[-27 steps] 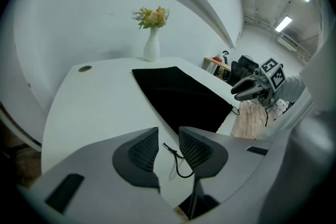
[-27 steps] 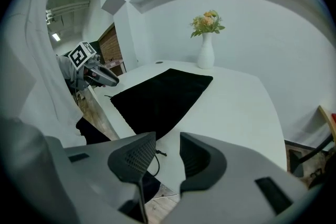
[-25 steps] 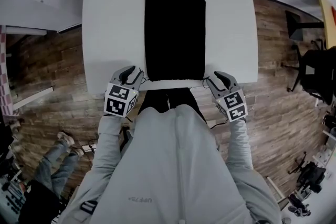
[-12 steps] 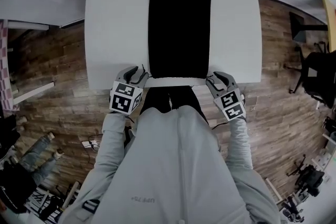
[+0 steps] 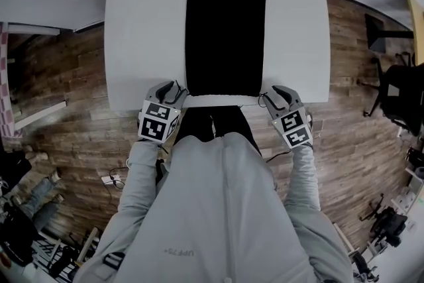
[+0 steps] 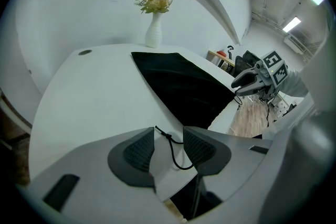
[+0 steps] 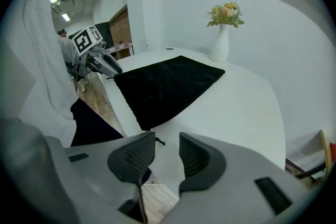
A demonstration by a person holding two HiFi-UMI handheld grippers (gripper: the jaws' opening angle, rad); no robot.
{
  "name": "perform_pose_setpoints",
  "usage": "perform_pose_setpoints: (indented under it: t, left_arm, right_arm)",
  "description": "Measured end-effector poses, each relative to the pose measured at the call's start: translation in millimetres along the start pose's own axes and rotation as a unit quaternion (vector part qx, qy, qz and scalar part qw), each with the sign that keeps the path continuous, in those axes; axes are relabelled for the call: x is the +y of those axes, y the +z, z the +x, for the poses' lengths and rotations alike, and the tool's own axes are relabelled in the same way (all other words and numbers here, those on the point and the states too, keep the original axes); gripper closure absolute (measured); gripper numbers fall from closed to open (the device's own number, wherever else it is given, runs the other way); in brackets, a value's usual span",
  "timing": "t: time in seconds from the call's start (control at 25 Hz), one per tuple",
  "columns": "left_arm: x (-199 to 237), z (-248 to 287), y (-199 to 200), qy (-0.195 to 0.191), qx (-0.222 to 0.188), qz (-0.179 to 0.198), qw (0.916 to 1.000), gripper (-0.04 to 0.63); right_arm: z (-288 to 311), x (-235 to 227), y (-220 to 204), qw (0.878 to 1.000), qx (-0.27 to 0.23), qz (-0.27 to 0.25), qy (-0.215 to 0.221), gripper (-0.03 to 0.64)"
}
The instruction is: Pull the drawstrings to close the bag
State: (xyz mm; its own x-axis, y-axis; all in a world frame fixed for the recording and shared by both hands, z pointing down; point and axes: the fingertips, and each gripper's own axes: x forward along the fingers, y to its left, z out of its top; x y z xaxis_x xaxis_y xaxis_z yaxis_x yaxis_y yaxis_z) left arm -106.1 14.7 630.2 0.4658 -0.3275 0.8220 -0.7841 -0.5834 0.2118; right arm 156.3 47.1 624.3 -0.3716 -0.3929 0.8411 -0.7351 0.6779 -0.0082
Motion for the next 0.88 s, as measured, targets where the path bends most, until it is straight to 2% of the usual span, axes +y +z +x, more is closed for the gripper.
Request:
perform_pose_setpoints:
  t: [0.28, 0.52, 0.68, 0.76, 0.88]
  left_arm:
    - [-2, 0, -1, 0.004, 0.003, 0.007, 1.0000, 0.414]
    - [-2, 0, -2, 0.013, 0.006, 0.021, 0.9997, 0.414]
    - [-5, 2, -3, 0.022, 0.015, 0.045, 0.9986, 0.413]
    - [-5, 3, -3, 0.024, 0.020, 0.053, 0.9981, 0.410]
    - [-3, 3, -3, 0.030, 0.020, 0.045, 0.9983, 0.410]
  right_arm:
    - [7, 17, -9, 0.998, 0.036, -0.051, 0.019, 0.477]
    - [8, 23, -8, 0.993, 0.047, -0.108, 0.015, 0.479]
    - [9, 31, -10, 0.981, 0.067, -0.175, 0.055, 0.525]
    - [11, 34, -10, 0.977, 0.077, -0.182, 0.082, 0.554]
    - [12, 35, -10, 0.976, 0.083, -0.171, 0.106, 0.555]
